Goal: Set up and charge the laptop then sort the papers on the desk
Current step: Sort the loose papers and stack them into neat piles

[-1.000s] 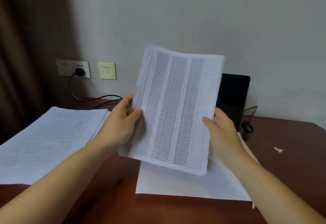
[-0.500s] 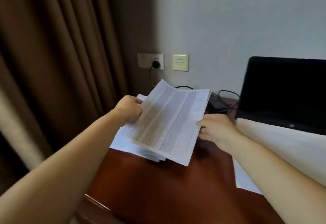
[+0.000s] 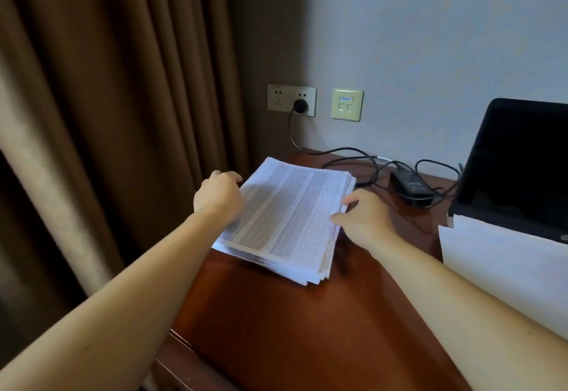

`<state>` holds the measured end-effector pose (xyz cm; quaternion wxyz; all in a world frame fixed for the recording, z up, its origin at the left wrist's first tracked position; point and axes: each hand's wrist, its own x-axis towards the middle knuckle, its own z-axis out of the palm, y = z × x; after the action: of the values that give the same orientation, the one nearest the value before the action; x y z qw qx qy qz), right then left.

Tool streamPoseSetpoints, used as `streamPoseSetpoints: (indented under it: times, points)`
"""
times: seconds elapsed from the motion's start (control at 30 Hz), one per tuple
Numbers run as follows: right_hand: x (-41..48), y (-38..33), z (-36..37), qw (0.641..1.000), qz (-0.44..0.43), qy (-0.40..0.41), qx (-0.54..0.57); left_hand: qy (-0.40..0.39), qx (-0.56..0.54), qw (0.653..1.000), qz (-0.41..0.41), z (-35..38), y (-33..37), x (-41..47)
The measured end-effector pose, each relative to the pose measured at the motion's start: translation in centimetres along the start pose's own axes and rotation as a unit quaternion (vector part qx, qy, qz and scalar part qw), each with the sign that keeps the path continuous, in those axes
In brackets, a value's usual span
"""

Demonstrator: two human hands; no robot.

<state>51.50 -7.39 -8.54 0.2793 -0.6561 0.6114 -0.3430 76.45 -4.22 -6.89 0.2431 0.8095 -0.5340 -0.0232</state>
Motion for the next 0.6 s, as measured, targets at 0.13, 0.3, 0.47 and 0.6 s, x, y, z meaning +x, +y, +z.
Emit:
streamPoseSetpoints:
  times: [0.13,0.3,0.47,0.6]
  points:
    - [-1.1,0.5,-2.9,0.998,-0.057,0.007,-0.015,0.021,0.048,0.996,0.067,0.1,1.9,-0.7]
    - [-5.1,3.3,-10.7,0.994,-0.100,0.028,-0.045,0.015,-0.016,0.964,0.266,1.2,9.0,-4.2]
    - [-10.1,9.5,-16.5,0.982,-0.117,0.040,-0.140,-0.134,-0.076,0.864,0.479,3.7,16.6,-9.4]
    - [-12.2,13.4,-19.6,0.959,-0.171,-0.033,-0.222,-0.248,0.003,0.819,0.517,6.8,21.0,-12.8]
